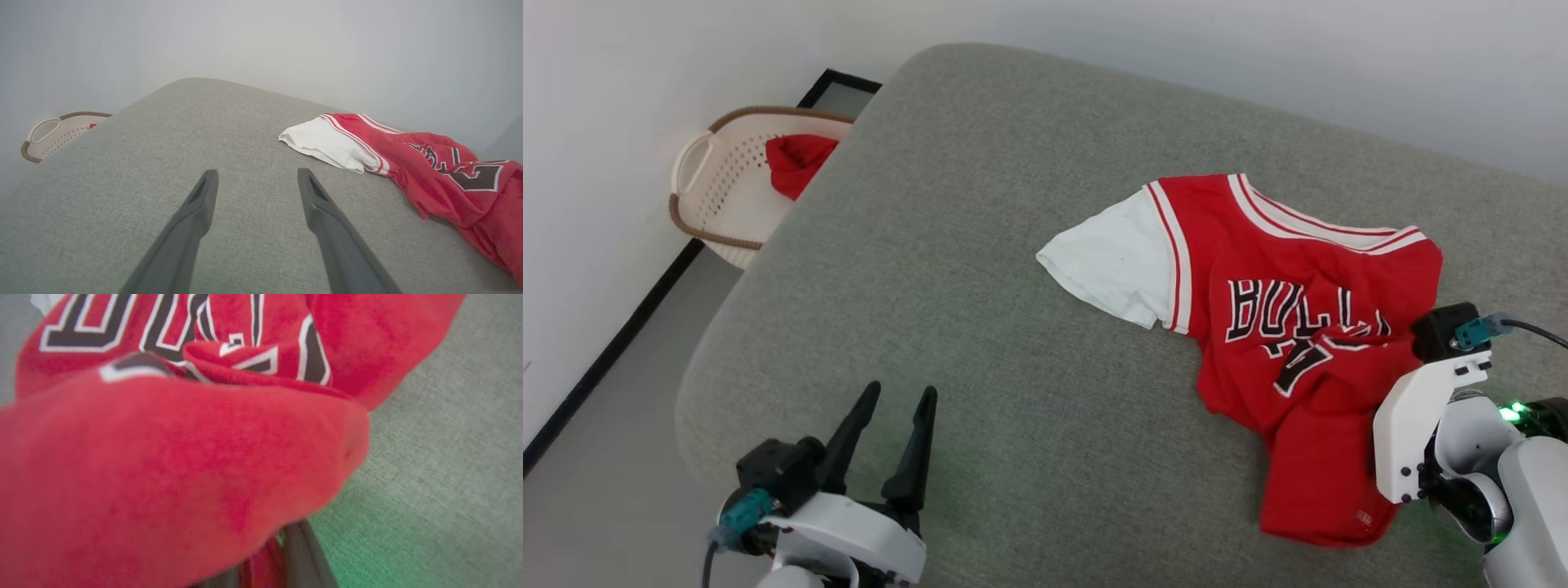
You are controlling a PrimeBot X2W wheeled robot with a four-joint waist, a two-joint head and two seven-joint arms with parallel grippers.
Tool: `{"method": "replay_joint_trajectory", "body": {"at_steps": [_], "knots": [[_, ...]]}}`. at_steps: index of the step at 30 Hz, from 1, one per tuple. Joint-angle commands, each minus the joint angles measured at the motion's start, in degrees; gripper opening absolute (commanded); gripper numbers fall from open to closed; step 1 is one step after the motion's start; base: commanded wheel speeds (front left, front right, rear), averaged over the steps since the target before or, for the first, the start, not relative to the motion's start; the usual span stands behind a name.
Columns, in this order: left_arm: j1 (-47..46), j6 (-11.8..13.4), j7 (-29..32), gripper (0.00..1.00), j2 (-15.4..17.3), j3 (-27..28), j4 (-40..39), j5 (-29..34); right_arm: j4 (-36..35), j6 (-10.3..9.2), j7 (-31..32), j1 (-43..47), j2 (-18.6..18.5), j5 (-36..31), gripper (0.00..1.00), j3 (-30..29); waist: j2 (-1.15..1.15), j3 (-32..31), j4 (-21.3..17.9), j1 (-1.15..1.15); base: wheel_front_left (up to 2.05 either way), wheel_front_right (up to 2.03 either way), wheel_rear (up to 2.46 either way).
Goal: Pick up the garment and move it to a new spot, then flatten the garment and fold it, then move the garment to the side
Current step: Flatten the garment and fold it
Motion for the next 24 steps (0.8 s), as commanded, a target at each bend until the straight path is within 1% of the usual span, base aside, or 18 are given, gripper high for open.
{"method": "replay_joint_trajectory", "body": {"at_steps": [1, 4, 8, 12, 17, 24], "knots": [[-0.61, -0.25, -0.28, 1.0, -0.01, 0.31, 0.31, 0.3, 1.38, -0.04, -0.36, 0.24, 0.05, -0.47, 0.0, 0.22, 0.0, 0.11, -0.01, 0.0, 0.0, 0.0, 0.0], [-0.44, -0.51, -0.32, 1.0, -0.06, 1.33, 0.51, 0.52, 2.06, -0.05, -1.23, -0.68, -0.18, -0.38, 0.0, -0.04, 0.0, -0.34, -0.86, 0.0, 0.0, 0.0, 0.0], [0.67, -0.56, -0.28, 1.0, 0.27, 2.89, 0.24, 1.05, 0.7, -0.05, -1.62, -1.88, -0.86, 0.47, 0.0, -0.19, 0.0, -1.44, -2.66, 0.0, 0.0, 0.0, 0.0], [1.68, -0.76, -0.29, 1.0, 0.74, 3.98, -0.07, 1.59, -2.03, -0.05, -1.15, -2.03, -1.7, 1.14, 0.0, -0.07, 0.0, -2.92, -4.84, 0.0, 0.0, 0.0, 0.0], [3.39, -0.82, -0.29, 1.0, 1.64, 4.91, -0.15, 1.83, -5.96, -0.05, 0.51, -0.03, -3.11, 1.63, 0.0, 0.38, 0.0, -5.32, -7.92, 0.0, 0.0, 0.0, 0.0], [6.58, -0.14, -0.3, 1.0, 2.95, 6.15, -1.12, 1.24, -11.04, -0.05, 2.15, 3.32, -4.57, 2.06, 0.0, -1.76, 0.0, -8.42, -12.65, 0.0, 0.0, 0.0, 0.0]]}}
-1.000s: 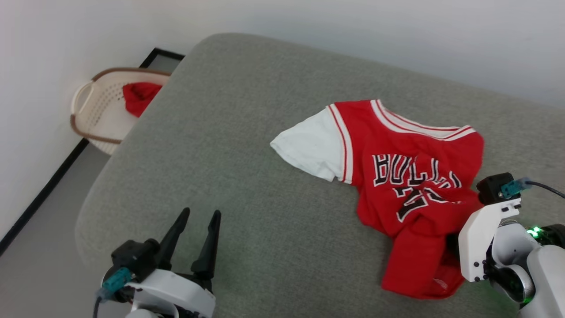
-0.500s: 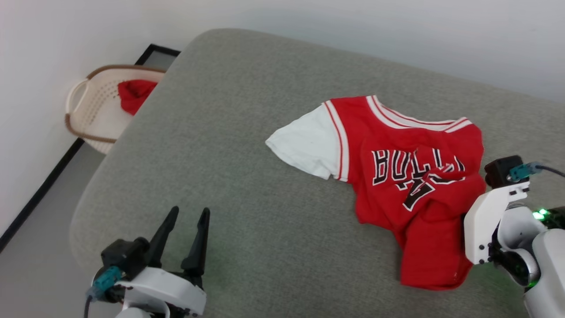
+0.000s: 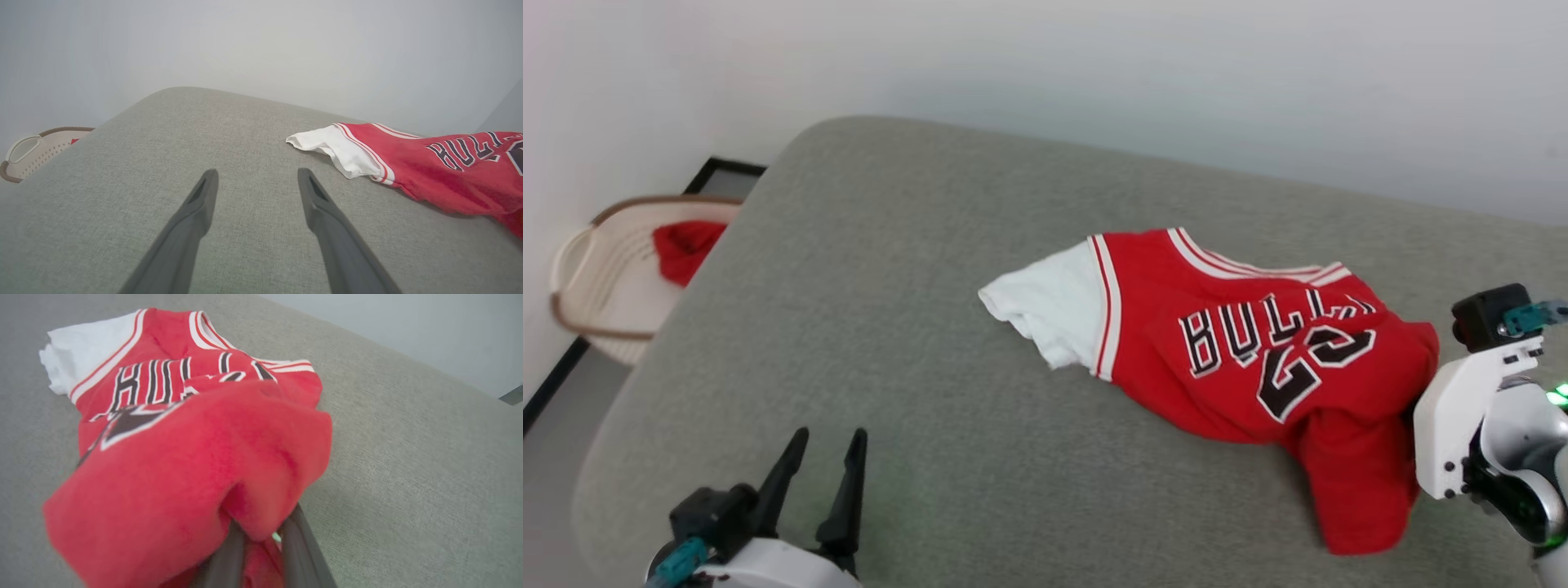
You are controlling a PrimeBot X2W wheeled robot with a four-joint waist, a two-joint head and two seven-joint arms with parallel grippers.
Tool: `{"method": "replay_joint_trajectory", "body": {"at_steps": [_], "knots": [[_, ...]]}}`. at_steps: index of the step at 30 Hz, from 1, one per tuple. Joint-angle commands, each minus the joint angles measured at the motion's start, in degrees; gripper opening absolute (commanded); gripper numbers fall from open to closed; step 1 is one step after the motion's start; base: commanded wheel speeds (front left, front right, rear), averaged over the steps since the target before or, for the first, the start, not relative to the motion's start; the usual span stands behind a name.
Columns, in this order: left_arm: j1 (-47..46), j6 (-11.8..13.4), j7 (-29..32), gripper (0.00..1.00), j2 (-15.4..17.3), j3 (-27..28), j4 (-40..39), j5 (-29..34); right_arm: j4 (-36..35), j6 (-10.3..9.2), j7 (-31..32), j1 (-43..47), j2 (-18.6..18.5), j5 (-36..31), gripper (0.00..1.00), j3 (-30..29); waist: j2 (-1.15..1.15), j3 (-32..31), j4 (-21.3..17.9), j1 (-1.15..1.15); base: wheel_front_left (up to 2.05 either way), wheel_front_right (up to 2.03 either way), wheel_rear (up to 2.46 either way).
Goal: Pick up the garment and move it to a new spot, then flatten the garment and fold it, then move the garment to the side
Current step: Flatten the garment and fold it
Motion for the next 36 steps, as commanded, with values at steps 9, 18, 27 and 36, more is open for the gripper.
{"method": "replay_joint_trajectory", "body": {"at_steps": [9, 18, 27, 36], "knots": [[4.61, 1.39, 0.36, 1.0, 0.95, 1.07, -2.85, -1.16, -6.27, -0.08, 2.97, 8.0, -1.76, 0.88, 0.0, -4.58, 0.0, -4.47, -8.41, 0.0, 0.0, 0.0, 0.0], [6.26, 2.78, 0.31, 1.0, 0.86, 1.52, -4.81, -1.29, -8.13, -0.07, 1.6, 15.35, -0.68, 0.57, 0.0, -9.68, 0.0, -3.6, -11.77, 0.0, 0.0, 0.0, 0.0], [6.46, 2.58, -0.01, 1.0, 1.3, 2.18, -4.88, -0.7, -3.41, -0.07, -4.91, 14.57, -0.21, 1.45, 1.0, -6.54, 0.0, -3.54, -13.36, 0.0, 0.0, 0.0, 0.0], [6.83, 2.87, -0.12, 1.0, 1.72, 3.51, -5.58, -0.52, -4.22, -0.07, -8.42, 14.32, -0.66, 2.8, 1.0, -6.25, 0.0, -3.85, -14.42, 0.0, 0.0, 0.0, 0.0]]}}
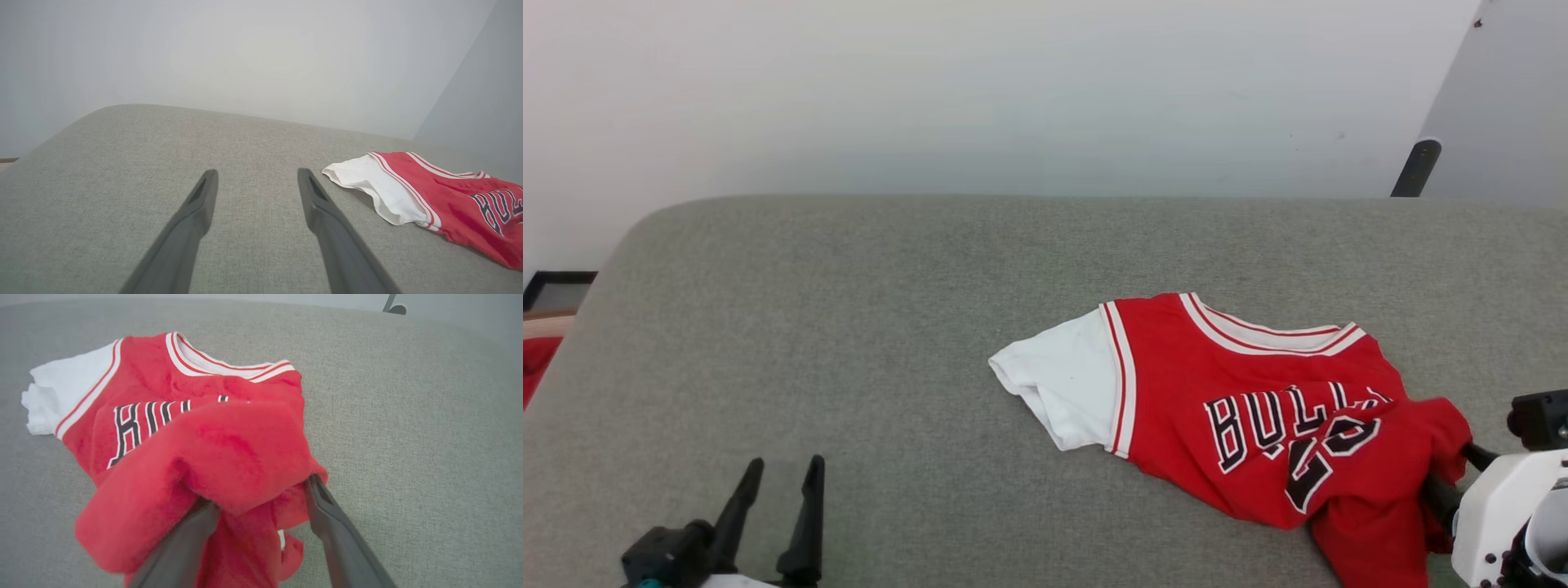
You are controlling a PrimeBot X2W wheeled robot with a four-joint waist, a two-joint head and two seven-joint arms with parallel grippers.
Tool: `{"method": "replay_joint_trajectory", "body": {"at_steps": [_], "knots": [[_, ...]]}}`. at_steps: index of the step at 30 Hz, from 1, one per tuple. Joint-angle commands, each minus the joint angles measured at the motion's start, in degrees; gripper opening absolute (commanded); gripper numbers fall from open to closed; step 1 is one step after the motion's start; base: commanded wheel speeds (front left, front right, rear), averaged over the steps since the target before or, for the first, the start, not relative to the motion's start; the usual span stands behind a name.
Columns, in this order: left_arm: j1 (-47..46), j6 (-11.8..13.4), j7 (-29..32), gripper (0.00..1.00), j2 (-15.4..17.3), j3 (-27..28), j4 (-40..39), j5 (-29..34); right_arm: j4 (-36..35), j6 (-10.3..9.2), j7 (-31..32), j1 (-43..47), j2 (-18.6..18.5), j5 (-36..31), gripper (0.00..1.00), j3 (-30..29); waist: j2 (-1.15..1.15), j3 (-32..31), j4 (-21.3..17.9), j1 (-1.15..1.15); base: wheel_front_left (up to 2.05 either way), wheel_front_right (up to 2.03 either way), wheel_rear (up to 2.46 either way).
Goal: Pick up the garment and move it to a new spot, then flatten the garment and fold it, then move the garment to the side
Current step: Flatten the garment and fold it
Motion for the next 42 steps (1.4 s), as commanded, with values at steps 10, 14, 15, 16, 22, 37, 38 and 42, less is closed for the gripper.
{"method": "replay_joint_trajectory", "body": {"at_steps": [10, 14, 15, 16, 22, 37, 38, 42], "knots": [[1.53, 0.68, -0.3, 1.0, 0.45, 1.34, -1.97, 0.46, -6.45, -0.06, 0.75, 2.92, 1.24, 1.73, 1.0, -4.71, 0.0, 0.16, -0.97, 0.0, 0.0, 0.0, 0.0], [1.31, 0.71, -0.31, 1.0, 0.7, 1.34, -2.48, 0.77, -9.08, -0.06, 1.69, 2.96, 1.55, 2.27, 1.0, -6.34, 0.0, 0.62, -0.74, 0.0, 0.0, 0.0, 0.0], [1.27, 0.76, -0.31, 1.0, 0.73, 1.37, -2.56, 0.75, -9.84, -0.06, 2.04, 3.08, 1.62, 2.42, 1.0, -6.62, 0.0, 0.67, -0.63, 0.0, 0.0, 0.0, 0.0], [1.28, 0.81, -0.31, 1.0, 0.77, 1.4, -2.64, 0.75, -10.7, -0.06, 2.12, 3.23, 1.56, 2.24, 1.0, -7.1, 0.0, 0.73, -0.53, 0.0, 0.0, 0.0, 0.0], [1.7, 0.85, -0.28, 1.0, 0.71, 1.52, -3.15, 0.88, -14.56, -0.06, 2.8, 3.28, 1.97, 1.05, 1.0, -9.61, 0.0, 1.2, -0.25, 0.0, 0.0, 0.0, 0.0], [-2.82, -0.34, -0.18, 1.0, 0.11, -1.25, -2.92, 2.18, -2.72, -0.05, 4.59, -6.94, 1.26, -0.59, 1.0, -10.47, 0.0, 6.39, 3.46, 0.0, 0.0, 0.0, 0.0], [-3.34, -0.38, -0.17, 1.0, -0.03, -1.6, -2.72, 2.31, -1.28, -0.05, 5.04, -7.91, 0.76, -0.81, 1.0, -10.25, 0.0, 6.81, 3.9, 0.0, 0.0, 0.0, 0.0], [-5.32, -0.84, -0.12, 1.0, -0.5, -2.97, -1.98, 2.49, 4.48, -0.05, 6.94, -11.24, 0.34, -0.55, 1.0, -9.7, 0.0, 8.54, 5.69, 0.0, 0.0, 0.0, 0.0]]}}
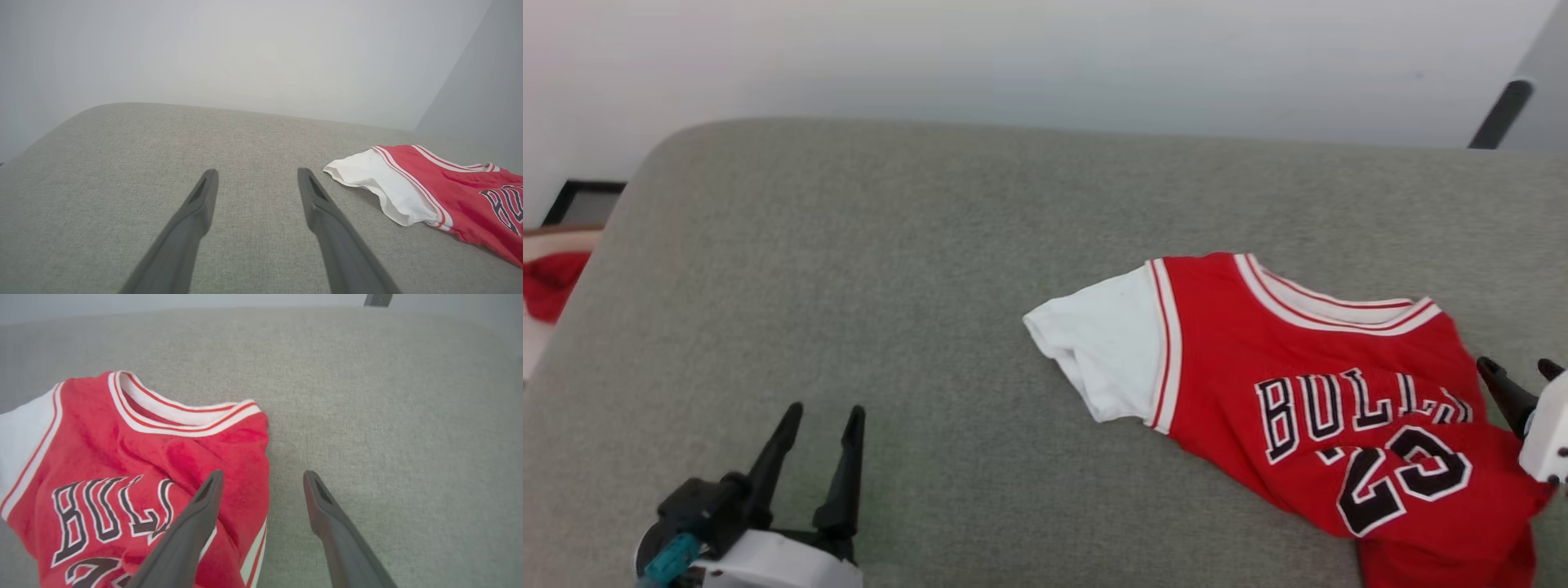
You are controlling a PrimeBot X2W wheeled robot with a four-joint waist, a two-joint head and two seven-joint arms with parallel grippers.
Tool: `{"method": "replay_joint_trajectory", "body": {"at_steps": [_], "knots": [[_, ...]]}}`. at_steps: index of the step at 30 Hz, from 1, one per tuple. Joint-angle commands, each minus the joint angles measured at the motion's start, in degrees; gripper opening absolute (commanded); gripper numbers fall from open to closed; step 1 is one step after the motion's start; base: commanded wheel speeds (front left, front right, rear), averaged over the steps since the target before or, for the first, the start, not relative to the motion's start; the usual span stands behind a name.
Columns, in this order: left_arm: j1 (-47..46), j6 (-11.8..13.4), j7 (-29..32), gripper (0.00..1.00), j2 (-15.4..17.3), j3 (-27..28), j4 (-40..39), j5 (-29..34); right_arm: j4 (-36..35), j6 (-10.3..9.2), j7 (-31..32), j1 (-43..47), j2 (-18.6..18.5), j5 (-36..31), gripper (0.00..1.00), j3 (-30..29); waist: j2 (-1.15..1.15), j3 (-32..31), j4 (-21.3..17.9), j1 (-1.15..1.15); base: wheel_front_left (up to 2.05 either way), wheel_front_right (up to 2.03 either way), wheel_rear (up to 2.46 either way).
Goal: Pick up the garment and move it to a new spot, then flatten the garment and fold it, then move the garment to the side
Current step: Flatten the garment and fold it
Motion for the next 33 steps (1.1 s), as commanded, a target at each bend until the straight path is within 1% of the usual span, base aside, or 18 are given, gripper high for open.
{"method": "replay_joint_trajectory", "body": {"at_steps": [1, 10, 14, 15, 16, 17, 23, 28, 29, 33], "knots": [[-1.0, -0.11, -0.11, 1.0, -0.16, -0.25, 0.26, 0.44, 1.5, -0.04, 0.57, -1.53, 0.17, 0.61, 1.0, -0.11, 0.0, 2.06, 1.95, 0.0, 0.0, 0.0, 0.0], [-4.63, -0.91, -0.21, 1.0, -1.55, -2.05, 2.2, 0.53, 13.03, -0.04, 4.44, -7.08, 0.02, 0.05, 1.0, -0.6, 0.0, 5.31, 5.16, 0.0, 0.0, 0.0, 0.0], [-5.29, -1.04, -0.27, 1.0, -1.89, -2.05, 2.94, 0.61, 17.4, -0.04, 7.28, -8.47, 0.92, 0.88, 1.0, -0.07, 0.0, 5.87, 5.8, 0.0, 0.0, 0.0, 0.0], [-5.39, -1.07, -0.28, 1.0, -1.94, -2.01, 3.06, 0.63, 18.13, -0.03, 7.86, -8.62, 1.02, 0.97, 0.49, 0.57, 0.0, 5.96, 5.89, 0.0, 0.0, 0.0, 0.0], [-5.5, -1.11, -0.28, 1.0, -2.0, -1.97, 3.2, 0.64, 18.59, -0.03, 8.08, -8.89, 1.09, 1.16, 0.22, 0.95, 0.0, 6.02, 5.95, 0.0, 0.0, 0.0, 0.0], [-5.62, -1.14, -0.29, 1.0, -2.05, -1.93, 3.31, 0.68, 18.94, -0.01, 7.92, -9.15, 0.93, 1.07, 0.0, 1.43, 0.0, 6.03, 6.01, 0.0, 0.0, 0.0, 0.0], [-5.56, -1.28, -0.28, 1.0, -2.41, -1.32, 3.88, 0.79, 17.91, -0.04, 4.23, -10.87, -1.09, 0.24, 0.0, 4.18, 0.0, 5.42, 5.81, 0.0, 0.0, 0.0, 0.0], [-4.63, -1.38, -0.28, 1.0, -2.58, -0.76, 4.11, 1.08, 13.61, -0.02, 2.85, -11.25, -2.21, 0.73, 0.0, 7.92, 0.0, 3.81, 5.12, 0.0, 0.0, 0.0, 0.0], [-4.63, -1.38, -0.28, 1.0, -2.58, -0.76, 4.11, 1.08, 13.61, -0.02, 2.85, -11.25, -2.21, 0.73, 0.0, 7.92, 0.0, 3.81, 5.12, 0.0, 0.0, 0.0, 0.0], [-3.95, -1.44, -0.29, 1.0, -2.56, -0.37, 4.25, 1.18, 8.85, -0.03, 2.7, -11.29, -2.09, 1.02, 0.0, 11.49, 0.0, 2.23, 4.62, 0.0, 0.0, 0.0, 0.0]]}}
